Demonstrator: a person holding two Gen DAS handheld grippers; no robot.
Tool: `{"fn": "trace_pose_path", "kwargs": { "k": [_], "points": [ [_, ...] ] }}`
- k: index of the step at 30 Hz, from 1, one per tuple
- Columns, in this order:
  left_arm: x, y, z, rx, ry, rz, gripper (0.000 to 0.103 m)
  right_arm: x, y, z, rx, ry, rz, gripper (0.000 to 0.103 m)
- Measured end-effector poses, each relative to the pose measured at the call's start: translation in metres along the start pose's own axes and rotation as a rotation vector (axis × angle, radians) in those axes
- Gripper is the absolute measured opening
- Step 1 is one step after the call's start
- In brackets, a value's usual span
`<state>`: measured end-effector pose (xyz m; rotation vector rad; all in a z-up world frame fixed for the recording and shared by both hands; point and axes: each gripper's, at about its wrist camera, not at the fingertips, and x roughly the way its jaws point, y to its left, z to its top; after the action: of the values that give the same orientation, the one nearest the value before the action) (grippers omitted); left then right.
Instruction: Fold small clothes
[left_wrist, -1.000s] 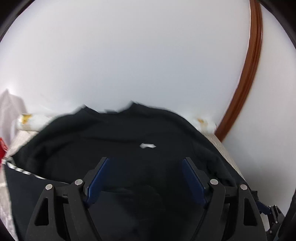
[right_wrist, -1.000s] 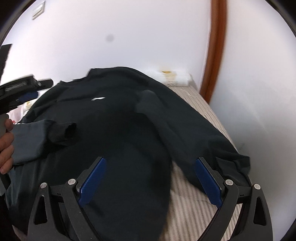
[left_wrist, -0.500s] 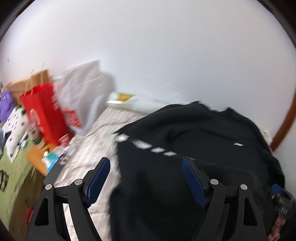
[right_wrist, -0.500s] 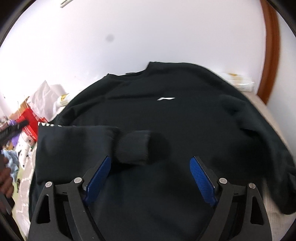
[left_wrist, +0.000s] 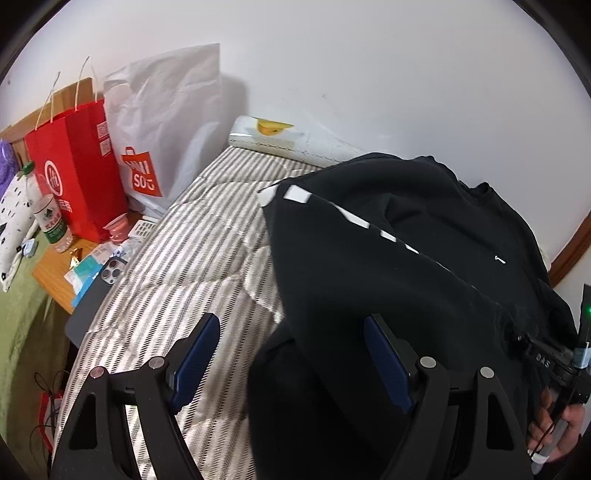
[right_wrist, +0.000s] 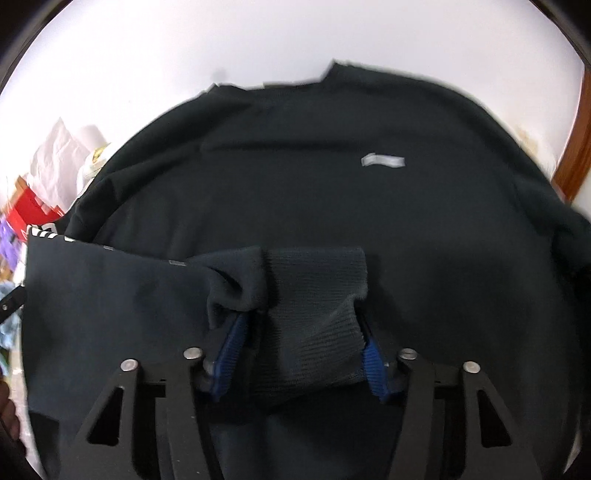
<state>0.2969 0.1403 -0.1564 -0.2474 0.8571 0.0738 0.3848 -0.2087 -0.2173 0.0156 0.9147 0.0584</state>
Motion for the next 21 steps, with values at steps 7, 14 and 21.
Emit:
{"fn": "trace_pose_path", "kwargs": {
  "k": [7, 14, 21],
  "points": [
    [-0.003, -0.018, 0.007, 0.031, -0.017, 0.011, 0.079, -0.036, -0.01, 0.033, -0.021, -0.129, 0.064, 0.014],
    [0.002, -0.038, 0.012, 0.06, -0.015, 0.03, 0.079, -0.103, -0.075, 0.054, 0.038, -0.298, -0.097, 0.014],
    [0.012, -0.061, 0.013, 0.091, -0.001, 0.021, 0.079, -0.082, -0.132, 0.024, 0.125, -0.213, -0.162, 0.014]
  ]
}}
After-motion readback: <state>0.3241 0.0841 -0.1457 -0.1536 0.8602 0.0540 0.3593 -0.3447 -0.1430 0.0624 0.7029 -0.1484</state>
